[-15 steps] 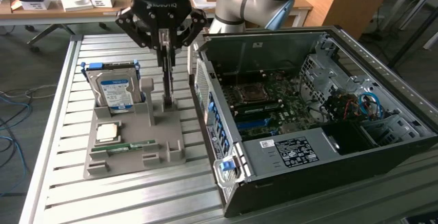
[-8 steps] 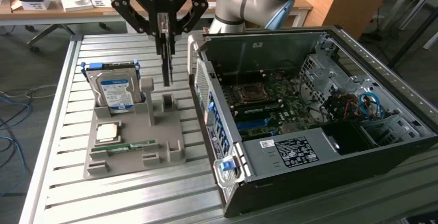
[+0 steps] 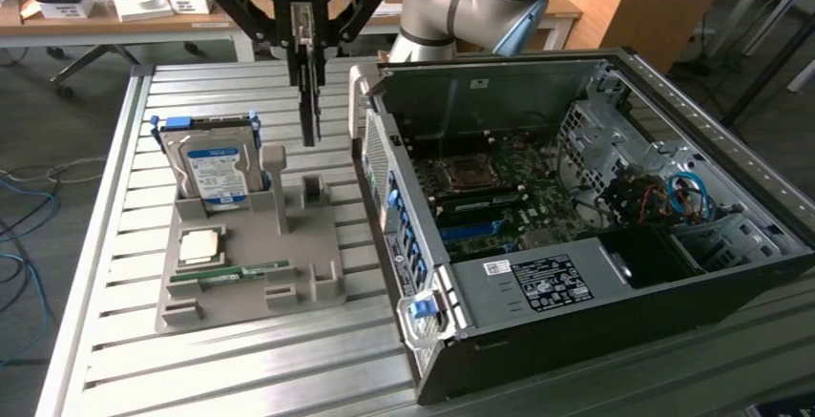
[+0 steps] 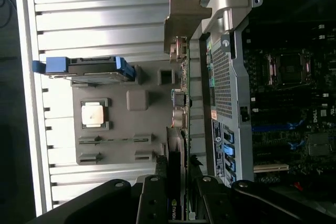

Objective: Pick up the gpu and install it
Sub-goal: 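Pick up the gpu and move the gpu toward the slot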

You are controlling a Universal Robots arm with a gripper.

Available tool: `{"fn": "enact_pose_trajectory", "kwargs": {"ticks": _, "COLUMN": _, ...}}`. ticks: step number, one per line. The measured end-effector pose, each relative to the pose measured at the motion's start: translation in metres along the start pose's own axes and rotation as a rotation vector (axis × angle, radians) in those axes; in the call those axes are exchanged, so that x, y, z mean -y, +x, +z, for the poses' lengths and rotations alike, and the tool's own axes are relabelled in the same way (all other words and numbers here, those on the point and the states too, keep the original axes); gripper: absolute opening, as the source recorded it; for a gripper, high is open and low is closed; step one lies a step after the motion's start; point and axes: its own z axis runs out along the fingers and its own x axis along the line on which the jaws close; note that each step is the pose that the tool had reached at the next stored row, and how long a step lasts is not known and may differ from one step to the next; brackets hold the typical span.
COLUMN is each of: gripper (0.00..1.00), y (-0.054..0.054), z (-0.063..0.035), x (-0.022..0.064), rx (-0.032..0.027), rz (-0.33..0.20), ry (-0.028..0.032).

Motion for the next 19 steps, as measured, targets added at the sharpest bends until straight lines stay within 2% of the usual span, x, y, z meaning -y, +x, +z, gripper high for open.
{"fn": "enact_pose_trajectory", "kwargs": {"ticks": 4, "gripper": 0.27, "y": 0.0, "z": -0.0001, "x": -0.0001, "rx": -0.0002, "rz": 0.0, "ry": 0.0001}}
{"fn": "enact_pose_trajectory", "kwargs": {"ticks": 8, "gripper": 0.27, "y": -0.006, "z": -0.0001, "x": -0.0006, "rx": -0.0002, "rz": 0.0, "ry": 0.0002}}
{"fn": "enact_pose_trajectory", "kwargs": {"ticks": 19, "gripper": 0.27, "y": -0.044, "z": 0.0005, "x": -0.0044, "rx": -0.0004, "rz": 0.0, "ry": -0.0019}}
